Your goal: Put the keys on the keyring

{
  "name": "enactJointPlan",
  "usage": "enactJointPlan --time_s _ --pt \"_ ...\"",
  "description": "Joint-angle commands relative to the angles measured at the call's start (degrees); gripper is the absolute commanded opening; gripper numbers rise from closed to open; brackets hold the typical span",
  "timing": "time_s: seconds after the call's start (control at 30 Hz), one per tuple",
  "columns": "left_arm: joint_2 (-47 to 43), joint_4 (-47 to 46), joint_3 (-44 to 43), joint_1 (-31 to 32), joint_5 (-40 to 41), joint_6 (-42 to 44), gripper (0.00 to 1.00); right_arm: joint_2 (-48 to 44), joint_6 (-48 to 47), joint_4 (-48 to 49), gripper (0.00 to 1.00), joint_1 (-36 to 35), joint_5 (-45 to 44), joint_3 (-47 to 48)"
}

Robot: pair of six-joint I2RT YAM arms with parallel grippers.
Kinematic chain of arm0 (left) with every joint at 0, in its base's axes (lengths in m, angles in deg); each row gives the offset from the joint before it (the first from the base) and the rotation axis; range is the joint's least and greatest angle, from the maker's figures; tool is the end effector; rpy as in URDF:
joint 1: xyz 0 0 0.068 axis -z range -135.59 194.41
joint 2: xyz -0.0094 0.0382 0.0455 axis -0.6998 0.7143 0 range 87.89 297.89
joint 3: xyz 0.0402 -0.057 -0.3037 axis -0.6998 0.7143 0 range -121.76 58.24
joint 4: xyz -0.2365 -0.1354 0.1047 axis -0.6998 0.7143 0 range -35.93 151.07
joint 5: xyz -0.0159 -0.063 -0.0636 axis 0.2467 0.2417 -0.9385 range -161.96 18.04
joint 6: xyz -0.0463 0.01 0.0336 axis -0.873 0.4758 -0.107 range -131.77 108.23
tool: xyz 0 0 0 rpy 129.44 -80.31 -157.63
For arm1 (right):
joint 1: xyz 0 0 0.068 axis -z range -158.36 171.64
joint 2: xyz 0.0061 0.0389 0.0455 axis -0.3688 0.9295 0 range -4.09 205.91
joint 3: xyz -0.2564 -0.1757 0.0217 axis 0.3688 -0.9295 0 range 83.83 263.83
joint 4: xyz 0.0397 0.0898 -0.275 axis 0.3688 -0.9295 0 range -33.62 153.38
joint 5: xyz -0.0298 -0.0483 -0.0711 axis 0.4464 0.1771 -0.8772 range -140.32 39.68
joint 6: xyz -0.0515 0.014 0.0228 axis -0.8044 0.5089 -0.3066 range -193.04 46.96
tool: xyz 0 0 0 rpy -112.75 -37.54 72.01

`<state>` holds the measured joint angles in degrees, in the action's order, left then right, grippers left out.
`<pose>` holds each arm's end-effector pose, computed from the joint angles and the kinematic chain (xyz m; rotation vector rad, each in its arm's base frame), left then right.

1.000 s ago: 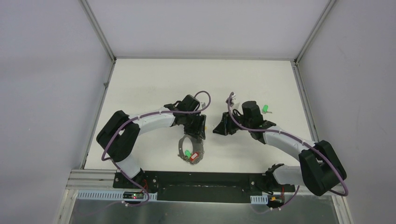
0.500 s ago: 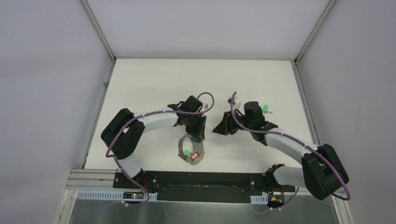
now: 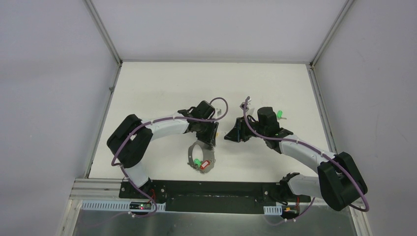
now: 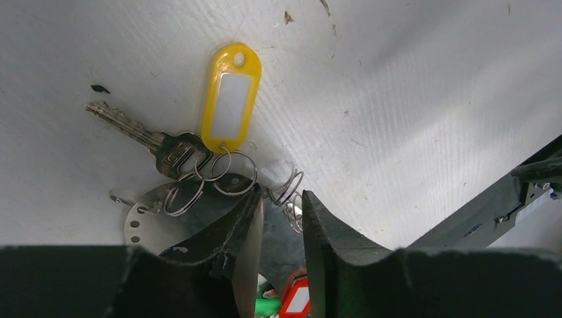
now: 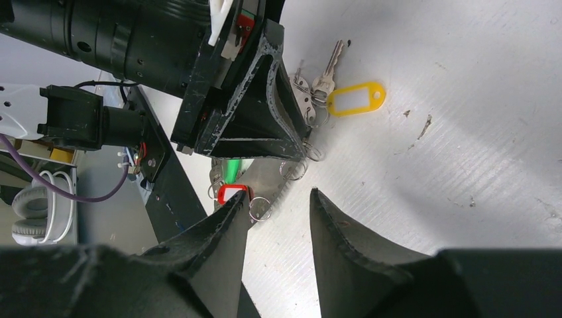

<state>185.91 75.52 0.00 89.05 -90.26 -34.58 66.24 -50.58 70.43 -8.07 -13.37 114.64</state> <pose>0.2530 -0.2683 0.1837 0.6431 2.7244 -0.7730 0.2137 0.1508 0.2119 -0.5468 2.1904 1.2026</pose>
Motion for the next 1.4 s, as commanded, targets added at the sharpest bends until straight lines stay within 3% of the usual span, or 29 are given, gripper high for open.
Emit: enactJointPlan --time_s 0.0,0.3,0.53,1.07,1.37 --pt "0.9 0.0 -2.8 0.8 0.8 3.8 0.28 -0.9 0.3 2.7 0.42 0.4 1.4 0.1" --pt "3.8 3.0 -5.3 2.0 2.2 6.4 0.19 -0.6 0.6 2.7 0.42 0.6 1.9 0.2" --pt "3.8 5.3 -7.1 2.6 3.8 8.5 0.00 -1.7 0.9 2.6 0.42 1.2 2.7 0.2" --pt "-19.5 2.6 -1.8 2.6 7.8 5.5 0.00 -12.3 -2.5 2.2 0.46 2.0 8.6 2.0" --pt "-29.6 -11.5 5.1 2.6 -2.2 8.4 0.00 -17.3 -6.0 6.5 0.49 2.0 15.5 3.6"
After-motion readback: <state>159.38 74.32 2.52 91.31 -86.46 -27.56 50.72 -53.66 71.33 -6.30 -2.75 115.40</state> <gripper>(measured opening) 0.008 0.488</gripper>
